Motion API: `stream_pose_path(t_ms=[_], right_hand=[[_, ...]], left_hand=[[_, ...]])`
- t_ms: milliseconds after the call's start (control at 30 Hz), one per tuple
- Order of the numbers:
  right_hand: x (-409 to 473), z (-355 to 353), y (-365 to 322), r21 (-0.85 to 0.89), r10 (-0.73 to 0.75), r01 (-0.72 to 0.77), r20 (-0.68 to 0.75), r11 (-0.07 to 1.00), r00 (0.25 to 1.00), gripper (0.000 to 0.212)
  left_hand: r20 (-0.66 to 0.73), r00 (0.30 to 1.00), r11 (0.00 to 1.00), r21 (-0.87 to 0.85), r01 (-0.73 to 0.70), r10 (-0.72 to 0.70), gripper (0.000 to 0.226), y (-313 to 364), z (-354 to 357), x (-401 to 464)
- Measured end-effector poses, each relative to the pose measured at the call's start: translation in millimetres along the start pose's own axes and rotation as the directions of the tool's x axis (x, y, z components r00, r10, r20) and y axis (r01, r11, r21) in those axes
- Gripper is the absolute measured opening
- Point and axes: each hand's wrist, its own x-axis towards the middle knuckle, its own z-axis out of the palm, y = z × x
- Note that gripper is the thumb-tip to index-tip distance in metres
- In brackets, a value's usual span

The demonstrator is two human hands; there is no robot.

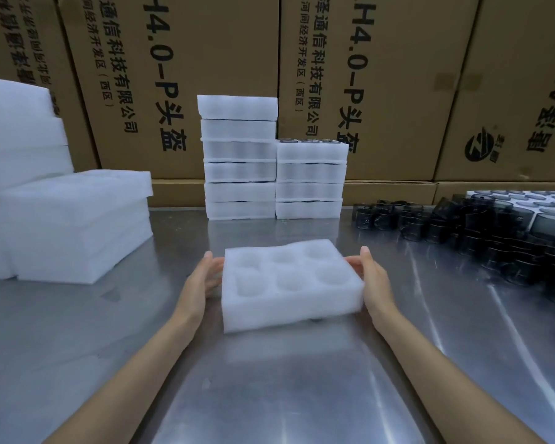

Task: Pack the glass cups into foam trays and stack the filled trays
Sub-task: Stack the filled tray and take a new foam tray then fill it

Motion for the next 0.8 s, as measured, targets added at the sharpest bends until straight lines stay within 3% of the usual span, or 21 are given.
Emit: stream_pose_path(t_ms=[100, 200, 300, 400, 500, 600, 667, 800], right_hand=[[0, -17, -1, 0.033, 0.038, -0.038, 0.016, 0.999, 0.999, 0.047], [2, -37, 1, -0.122, 0.055, -0.044, 0.088, 0.992, 0.995, 0.047], [12, -45, 6, -0.112, 0.017, -0.016, 0.015, 0.994, 1.0, 0.045], [30, -49, 9, -0.034, 0.025, -0.028, -0.088, 0.999, 0.996, 0.035], [55, -54, 19, -0.174, -0.021, -0.003, -0.135, 0.985, 0.991, 0.027], [80, -61, 29, -0.363, -0.089, 0.026, -0.157, 0.931, 0.984, 0.023], [96, -62, 30, -0.439, -0.091, 0.004, -0.177, 0.899, 0.98, 0.032], [127, -65, 34, -0.557, -0.108, -0.024, -0.204, 0.83, 0.973, 0.041]], left_hand=[[-0.034, 0.999, 0.999, 0.033, 0.012, -0.011, 0.042, 1, 3, -3], [0.027, 1.0, 0.997, 0.082, 0.003, -0.005, 0.04, 0, 4, -4], [0.05, 0.999, 0.991, 0.132, 0.003, -0.01, 0.041, -2, 5, -3], [0.039, 0.999, 0.987, 0.162, -0.007, 0.001, 0.02, -4, 8, 0], [0.086, 0.996, 0.97, 0.237, -0.053, 0.033, 0.007, -8, 18, -2], [0.079, 0.997, 0.94, 0.341, -0.031, 0.004, 0.022, -9, 32, -4], [0.058, 0.998, 0.928, 0.373, -0.011, -0.012, 0.034, -6, 38, -3], [0.06, 0.998, 0.928, 0.371, -0.023, 0.0, 0.036, -7, 39, -4]])
